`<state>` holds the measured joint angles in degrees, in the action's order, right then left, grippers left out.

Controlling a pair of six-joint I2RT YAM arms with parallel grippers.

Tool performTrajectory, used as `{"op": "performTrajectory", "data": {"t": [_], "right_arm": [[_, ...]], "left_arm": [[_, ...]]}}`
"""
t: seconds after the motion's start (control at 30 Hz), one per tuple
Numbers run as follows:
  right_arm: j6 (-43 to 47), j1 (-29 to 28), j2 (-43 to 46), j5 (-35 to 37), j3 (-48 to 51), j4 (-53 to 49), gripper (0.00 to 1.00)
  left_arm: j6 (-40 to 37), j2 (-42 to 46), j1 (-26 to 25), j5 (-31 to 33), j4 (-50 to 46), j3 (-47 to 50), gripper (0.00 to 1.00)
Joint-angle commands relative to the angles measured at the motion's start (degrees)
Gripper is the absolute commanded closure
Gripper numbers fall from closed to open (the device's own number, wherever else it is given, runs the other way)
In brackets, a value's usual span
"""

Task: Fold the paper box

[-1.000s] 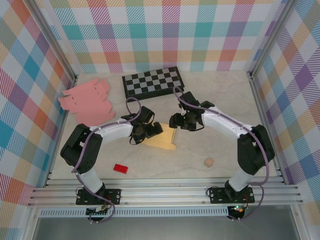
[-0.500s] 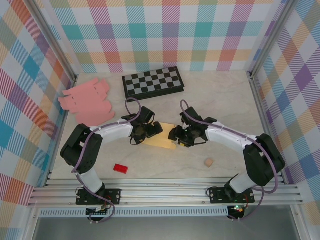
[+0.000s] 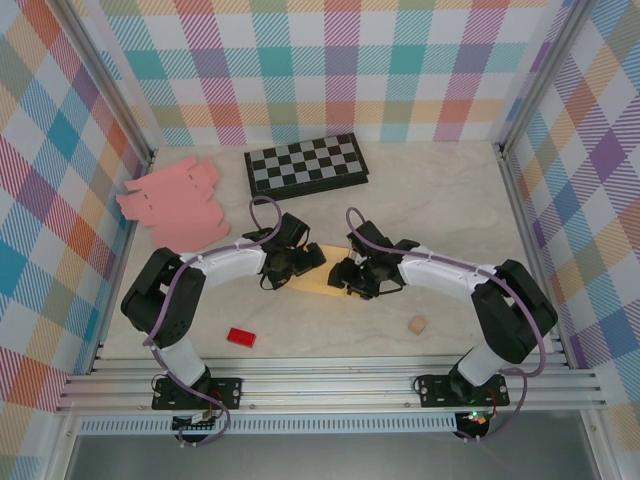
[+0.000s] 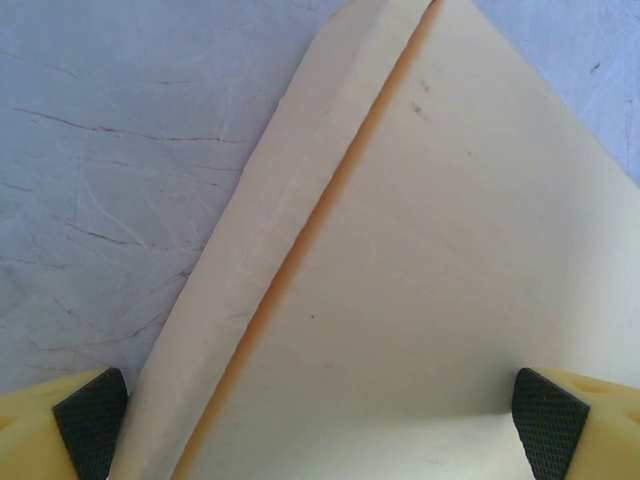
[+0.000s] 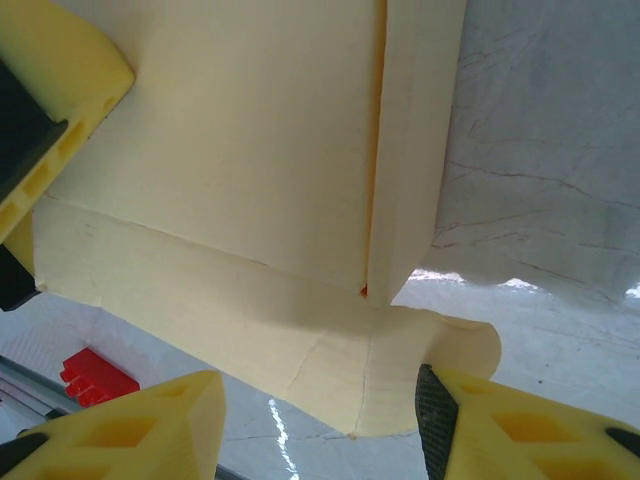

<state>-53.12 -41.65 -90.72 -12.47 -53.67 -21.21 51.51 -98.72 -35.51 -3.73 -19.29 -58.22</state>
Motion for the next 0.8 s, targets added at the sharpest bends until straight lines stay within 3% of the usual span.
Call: {"op": "performTrajectory", "data": {"t": [0.0,0.4,0.77], "right_arm": [[1.4,-0.4,-0.5,1.0,0.3,2.0,0.44],[-1.2,-0.4,-2.7,-6.3,0.5,9.2,0.42],[1.9,-1.2,-1.9,-2.1,-0.5,4.4,0.45]], "left_arm": [[1.0,-0.4,-0.3,3.1,-3.0,2.4,0.01],[1.0,-0.6,-0.3,2.9,-2.9,2.2,0.01],[1.0,-0.7,-0.4,3.2,-3.1,2.3,0.01]]}}
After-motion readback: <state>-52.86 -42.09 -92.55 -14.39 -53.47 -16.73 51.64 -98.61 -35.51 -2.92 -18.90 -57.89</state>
